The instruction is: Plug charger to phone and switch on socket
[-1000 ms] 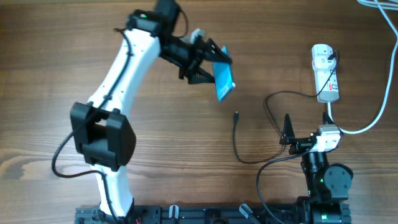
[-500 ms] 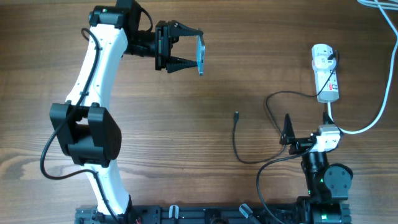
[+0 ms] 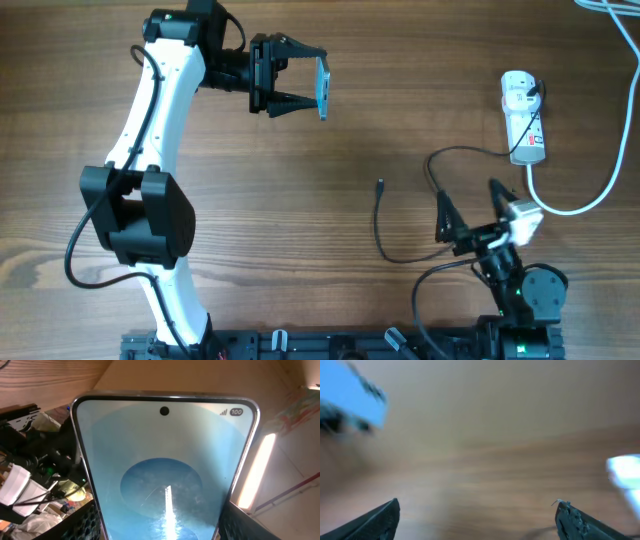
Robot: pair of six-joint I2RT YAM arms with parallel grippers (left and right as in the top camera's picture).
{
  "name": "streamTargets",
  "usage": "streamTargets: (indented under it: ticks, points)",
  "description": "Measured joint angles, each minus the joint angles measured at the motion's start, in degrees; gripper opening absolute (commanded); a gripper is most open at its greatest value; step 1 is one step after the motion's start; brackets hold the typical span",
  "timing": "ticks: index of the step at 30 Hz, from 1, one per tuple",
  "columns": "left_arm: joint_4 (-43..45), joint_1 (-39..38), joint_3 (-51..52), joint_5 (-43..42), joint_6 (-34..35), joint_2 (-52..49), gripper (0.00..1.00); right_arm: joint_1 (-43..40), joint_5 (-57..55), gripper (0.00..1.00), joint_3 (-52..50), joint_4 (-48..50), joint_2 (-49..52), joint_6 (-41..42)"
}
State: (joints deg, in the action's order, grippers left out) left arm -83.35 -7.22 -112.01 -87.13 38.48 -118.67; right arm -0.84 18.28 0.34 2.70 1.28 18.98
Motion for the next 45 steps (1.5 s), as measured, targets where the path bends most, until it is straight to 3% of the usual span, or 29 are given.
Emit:
streamTargets:
  ticks: [3,4,6,11,13,16,17,19,21,22,25,30,38,41,45]
  points:
    - [0.0,0.0,0.0,0.0,0.0,0.0,0.61,0.0,3.7,1.0,0.0,16.3,0.3,17.8]
    - [0.0,0.0,0.0,0.0,0.0,0.0,0.62,0.0,4.5,1.0,0.3,22.1,0.2,20.1]
    - [-0.1,0.0,0.0,0.0,0.0,0.0,0.61,0.0,5.7,1.0,4.1,23.3,0.2,22.7]
    - [-0.1,0.0,0.0,-0.2,0.0,0.0,0.61,0.0,8.0,1.0,31.4,-13.1,10.4,13.3]
    - [0.0,0.0,0.0,-0.2,0.0,0.0,0.61,0.0,11.6,1.0,33.6,-18.1,11.9,13.4]
    - [-0.1,0.0,0.0,-0.3,0.0,0.0,0.62,0.0,20.2,1.0,34.3,-15.8,16.9,14.1]
    - [-0.5,0.0,0.0,-0.3,0.0,0.0,0.62,0.0,22.5,0.99,37.4,-20.9,20.1,13.0]
    - [-1.8,0.0,-0.1,-0.5,0.0,0.0,0.62,0.1,22.3,1.0,46.8,-36.4,26.6,9.7]
    - [-2.8,-0.2,-0.1,-0.4,0.1,0.0,0.62,0.2,12.6,1.0,63.9,-58.2,37.9,1.8]
    - [-2.8,-0.3,-0.1,-0.4,0.0,0.0,0.62,0.2,10.1,0.99,68.5,-62.0,41.0,0.2]
    - [-2.8,-0.4,-0.1,-0.4,0.0,0.0,0.62,0.2,8.4,0.98,73.9,-64.4,46.0,-3.5]
    - [-2.8,-0.4,-0.1,-0.4,0.1,0.0,0.62,0.2,1.2,1.0,77.9,-76.5,50.3,-7.4]
    - [-2.8,-0.4,-0.1,-0.4,0.1,0.0,0.62,0.3,-0.4,1.0,91.6,-86.1,54.8,-12.0]
    - [-2.8,-0.8,-0.1,-0.4,0.0,0.0,0.62,3.7,-0.4,0.99,95.2,-87.6,58.4,-12.9]
    - [-2.7,-1.4,-0.1,-0.4,0.1,0.0,0.62,16.9,-3.7,0.99,99.4,-87.1,64.5,-8.5]
